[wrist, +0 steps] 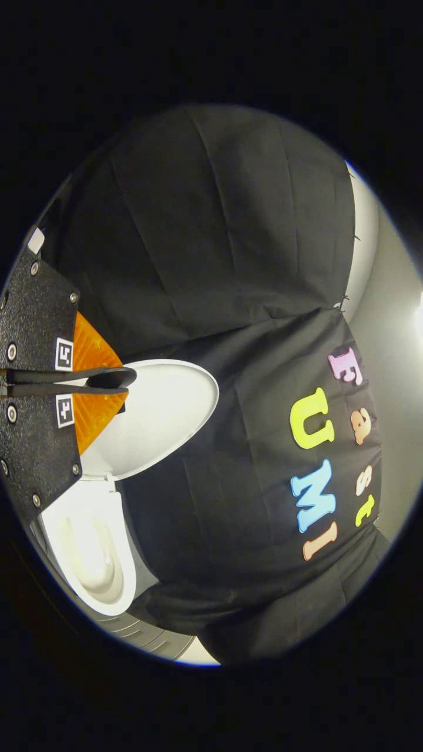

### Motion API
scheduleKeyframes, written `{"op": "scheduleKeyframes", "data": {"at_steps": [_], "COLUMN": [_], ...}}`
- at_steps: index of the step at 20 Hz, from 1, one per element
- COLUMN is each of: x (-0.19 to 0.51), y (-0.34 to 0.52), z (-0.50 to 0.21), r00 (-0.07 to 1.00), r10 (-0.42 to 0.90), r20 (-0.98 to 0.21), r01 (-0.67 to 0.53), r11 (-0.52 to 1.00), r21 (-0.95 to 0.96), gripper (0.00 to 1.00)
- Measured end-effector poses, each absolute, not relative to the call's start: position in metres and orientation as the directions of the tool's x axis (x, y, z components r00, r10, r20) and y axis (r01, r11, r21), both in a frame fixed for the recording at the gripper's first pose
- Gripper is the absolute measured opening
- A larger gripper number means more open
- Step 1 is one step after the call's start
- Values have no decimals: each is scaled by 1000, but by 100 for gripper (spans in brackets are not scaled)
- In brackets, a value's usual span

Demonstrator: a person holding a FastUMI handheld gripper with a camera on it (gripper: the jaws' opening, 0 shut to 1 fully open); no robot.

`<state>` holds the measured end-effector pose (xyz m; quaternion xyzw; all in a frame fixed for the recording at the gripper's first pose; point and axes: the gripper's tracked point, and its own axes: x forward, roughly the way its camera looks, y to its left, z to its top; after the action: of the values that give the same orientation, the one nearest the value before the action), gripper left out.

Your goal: Open the toilet lid.

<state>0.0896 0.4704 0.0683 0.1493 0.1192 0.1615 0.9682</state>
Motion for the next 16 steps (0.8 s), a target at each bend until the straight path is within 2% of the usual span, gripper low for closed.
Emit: {"op": "scheduleKeyframes", "data": {"at_steps": [4, 5, 7, 8, 11, 13, 16], "x": [94, 95, 84, 80, 60, 49, 37], "y": [476, 486, 492, 493, 463, 437, 395], "z": [80, 82, 76, 74, 83, 93, 109], "r00": [919, 903, 875, 866, 879, 898, 920], "r10": [373, 411, 470, 488, 467, 433, 388], "r20": [-129, -124, -117, -109, -90, -78, -62], "r01": [-352, -399, -468, -488, -470, -435, -387], "r11": [923, 910, 882, 872, 883, 900, 922], "r21": [158, 113, 52, 31, -10, -5, 28], "gripper": [1, 6, 31, 46, 89, 94, 95]}}
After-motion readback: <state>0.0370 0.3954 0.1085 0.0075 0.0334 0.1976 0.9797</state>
